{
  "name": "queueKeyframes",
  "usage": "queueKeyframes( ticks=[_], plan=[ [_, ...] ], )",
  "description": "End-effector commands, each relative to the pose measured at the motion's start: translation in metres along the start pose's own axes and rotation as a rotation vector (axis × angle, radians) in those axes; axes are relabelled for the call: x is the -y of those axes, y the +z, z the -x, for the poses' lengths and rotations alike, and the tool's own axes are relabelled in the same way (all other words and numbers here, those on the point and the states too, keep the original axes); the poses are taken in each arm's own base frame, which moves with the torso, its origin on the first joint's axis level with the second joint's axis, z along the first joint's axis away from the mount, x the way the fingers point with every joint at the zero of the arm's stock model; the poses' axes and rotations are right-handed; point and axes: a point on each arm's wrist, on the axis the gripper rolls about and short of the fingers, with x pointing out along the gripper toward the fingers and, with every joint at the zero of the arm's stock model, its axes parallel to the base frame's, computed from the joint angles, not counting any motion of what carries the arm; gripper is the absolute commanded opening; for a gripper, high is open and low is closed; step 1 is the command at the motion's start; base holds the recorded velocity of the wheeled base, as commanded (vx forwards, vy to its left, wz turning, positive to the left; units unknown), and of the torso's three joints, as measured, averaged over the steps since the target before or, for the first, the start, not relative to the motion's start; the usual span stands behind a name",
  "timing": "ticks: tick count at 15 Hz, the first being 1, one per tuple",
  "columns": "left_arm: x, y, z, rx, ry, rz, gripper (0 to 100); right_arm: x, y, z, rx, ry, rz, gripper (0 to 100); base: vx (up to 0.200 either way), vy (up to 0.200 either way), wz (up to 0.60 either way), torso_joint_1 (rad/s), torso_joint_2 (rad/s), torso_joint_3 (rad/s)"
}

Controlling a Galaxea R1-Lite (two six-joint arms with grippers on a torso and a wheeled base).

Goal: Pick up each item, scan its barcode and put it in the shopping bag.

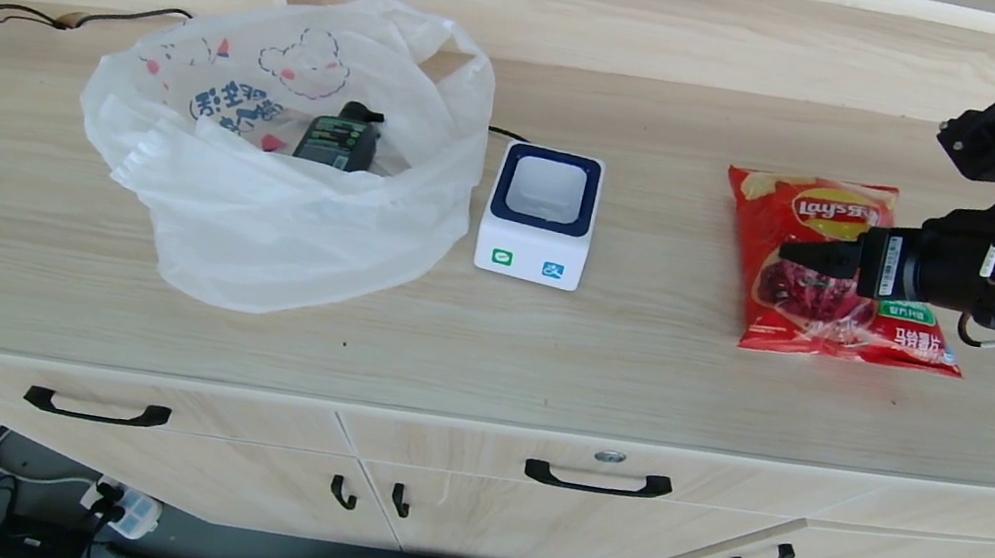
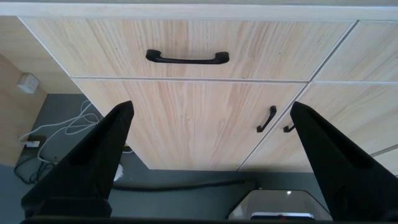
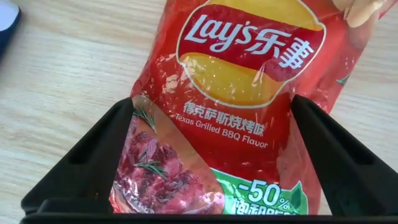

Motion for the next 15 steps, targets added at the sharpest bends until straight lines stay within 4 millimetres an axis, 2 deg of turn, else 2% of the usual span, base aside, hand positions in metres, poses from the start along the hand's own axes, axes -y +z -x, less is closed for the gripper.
queueKeyframes(
  ticks=[1,6,11,15],
  plan=[
    [0.0,0.0,0.0,0.0,-0.001,-0.001,100,-0.002,-0.004,-0.006,-0.019,0.006,0.002,100,0.0,0.0,0.0,0.0,0.0,0.0],
    [0.0,0.0,0.0,0.0,0.001,-0.001,100,-0.001,-0.013,-0.02,-0.056,0.001,0.004,100,0.0,0.0,0.0,0.0,0.0,0.0],
    [0.0,0.0,0.0,0.0,0.001,-0.001,100,-0.001,-0.015,-0.025,-0.044,-0.001,0.006,100,0.0,0.0,0.0,0.0,0.0,0.0],
    [0.0,0.0,0.0,-0.002,0.0,-0.025,100,-0.001,-0.029,-0.031,0.01,-0.038,0.002,100,0.0,0.0,0.0,0.0,0.0,0.0]
  ],
)
